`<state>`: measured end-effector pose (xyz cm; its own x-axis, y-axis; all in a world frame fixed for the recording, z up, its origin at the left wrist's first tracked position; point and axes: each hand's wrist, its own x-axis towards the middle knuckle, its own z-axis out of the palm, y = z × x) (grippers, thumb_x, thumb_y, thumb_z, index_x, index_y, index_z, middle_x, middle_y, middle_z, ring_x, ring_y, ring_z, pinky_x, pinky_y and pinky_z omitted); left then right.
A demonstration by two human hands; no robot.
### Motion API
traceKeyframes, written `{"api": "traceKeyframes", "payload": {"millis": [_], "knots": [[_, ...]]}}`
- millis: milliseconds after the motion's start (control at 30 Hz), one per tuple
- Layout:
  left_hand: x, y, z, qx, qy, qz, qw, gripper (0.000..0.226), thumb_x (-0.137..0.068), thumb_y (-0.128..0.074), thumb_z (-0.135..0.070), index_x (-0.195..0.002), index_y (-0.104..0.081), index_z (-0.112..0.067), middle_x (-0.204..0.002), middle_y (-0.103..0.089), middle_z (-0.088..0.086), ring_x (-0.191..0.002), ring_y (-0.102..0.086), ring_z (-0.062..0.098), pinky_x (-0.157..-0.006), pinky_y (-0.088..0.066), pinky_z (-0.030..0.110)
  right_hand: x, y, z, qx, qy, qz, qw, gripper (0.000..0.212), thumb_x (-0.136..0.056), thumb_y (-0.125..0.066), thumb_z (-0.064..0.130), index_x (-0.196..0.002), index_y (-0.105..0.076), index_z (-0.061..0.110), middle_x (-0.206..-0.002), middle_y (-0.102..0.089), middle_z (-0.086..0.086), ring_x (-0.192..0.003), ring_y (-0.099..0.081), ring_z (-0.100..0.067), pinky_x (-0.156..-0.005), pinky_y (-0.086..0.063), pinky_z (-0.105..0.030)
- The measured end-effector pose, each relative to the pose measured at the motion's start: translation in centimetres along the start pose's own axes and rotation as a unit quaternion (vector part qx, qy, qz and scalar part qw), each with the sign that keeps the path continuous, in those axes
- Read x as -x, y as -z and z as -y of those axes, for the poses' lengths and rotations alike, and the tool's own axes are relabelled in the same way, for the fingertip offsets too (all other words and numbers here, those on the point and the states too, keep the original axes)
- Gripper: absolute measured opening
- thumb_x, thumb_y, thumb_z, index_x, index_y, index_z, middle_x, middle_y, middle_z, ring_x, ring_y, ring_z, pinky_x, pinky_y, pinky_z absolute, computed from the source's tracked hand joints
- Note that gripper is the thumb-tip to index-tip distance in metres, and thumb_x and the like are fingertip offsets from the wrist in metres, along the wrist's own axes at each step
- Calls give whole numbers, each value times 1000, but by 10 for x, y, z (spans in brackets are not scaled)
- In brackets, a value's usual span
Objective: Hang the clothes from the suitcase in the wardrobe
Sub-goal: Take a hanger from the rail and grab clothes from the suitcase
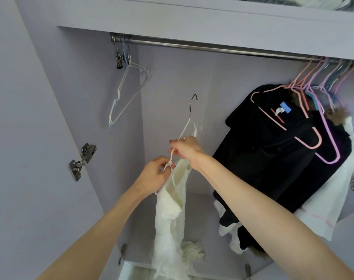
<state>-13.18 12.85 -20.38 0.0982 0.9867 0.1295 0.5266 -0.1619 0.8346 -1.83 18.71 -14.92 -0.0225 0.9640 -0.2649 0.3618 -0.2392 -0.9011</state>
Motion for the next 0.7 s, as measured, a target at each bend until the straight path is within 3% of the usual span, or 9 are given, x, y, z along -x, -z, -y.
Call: {"api": "traceKeyframes", "payload": {"millis": [100, 200, 300, 333, 400, 500, 600, 700], "knots": [[-9, -12, -7, -18, -9, -14, 1000, 16, -91, -48, -10, -96, -64, -12, -99, -57, -2, -91, -56, 18, -85, -45, 28, 0, 11, -5, 55, 16, -23, 998, 24, -89, -58, 20, -67, -54, 13, -76, -61, -5, -77, -58, -19, -78, -44, -29], [-15, -20, -11, -26, -23, 23, 999, 22, -94, -49, -27, -107, -63, -15, -106, -58, -4, -96, -59, 17, -91, -46, 34, -1, 28, -10, 34, 12, -34, 999, 19, -92, -53, 14, -72, -54, 11, -70, -52, -1, -67, -51, -14, -72, -42, -26], [-27, -18, -15, -69, -60, 0, 996, 34, -94, -44, -37, -112, -63, -15, -114, -58, -2, -106, -58, 18, -97, -43, 28, -3, 57, -16, 58, 14, -72, 996, 15, -95, -41, 7, -88, -55, 7, -75, -51, -2, -65, -49, -13, -55, -42, -20], [-31, -14, -17, -107, -85, -39, 990, 38, -92, -41, -36, -113, -63, -13, -115, -58, 2, -107, -57, 19, -96, -40, 24, -4, 68, -19, 87, 23, -92, 992, 19, -96, -37, 8, -97, -55, 5, -84, -56, -5, -74, -55, -17, -60, -46, -20], [-38, -9, -29, -179, -171, -133, 960, 38, -88, -39, -26, -111, -63, -7, -114, -60, 9, -104, -56, 25, -93, -38, 25, -2, 92, -23, 168, 43, -152, 973, 26, -97, -32, 10, -108, -55, 6, -105, -60, -12, -98, -59, -28, -79, -48, -31], [-49, -3, -59, -246, -264, -228, 904, 42, -83, -34, -15, -117, -58, -5, -122, -55, 14, -113, -44, 24, -91, -42, 40, 2, 123, -23, 232, 73, -231, 942, 25, -97, -34, 9, -108, -57, 9, -109, -60, -11, -102, -58, -30, -75, -42, -34], [-61, -1, -95, -297, -326, -264, 858, 51, -81, -40, -3, -132, -44, -5, -139, -41, 18, -133, -27, 31, -106, -32, 47, 0, 155, -16, 201, 93, -293, 930, 27, -98, -36, 12, -110, -61, 9, -113, -61, -13, -106, -56, -32, -80, -44, -37], [-73, 1, -126, -351, -362, -295, 811, 66, -78, -45, 3, -142, -31, -6, -149, -27, 18, -140, -16, 37, -114, -17, 54, -3, 182, -8, 158, 117, -330, 923, 29, -99, -39, 16, -113, -64, 8, -117, -61, -16, -110, -55, -33, -89, -45, -41]]}}
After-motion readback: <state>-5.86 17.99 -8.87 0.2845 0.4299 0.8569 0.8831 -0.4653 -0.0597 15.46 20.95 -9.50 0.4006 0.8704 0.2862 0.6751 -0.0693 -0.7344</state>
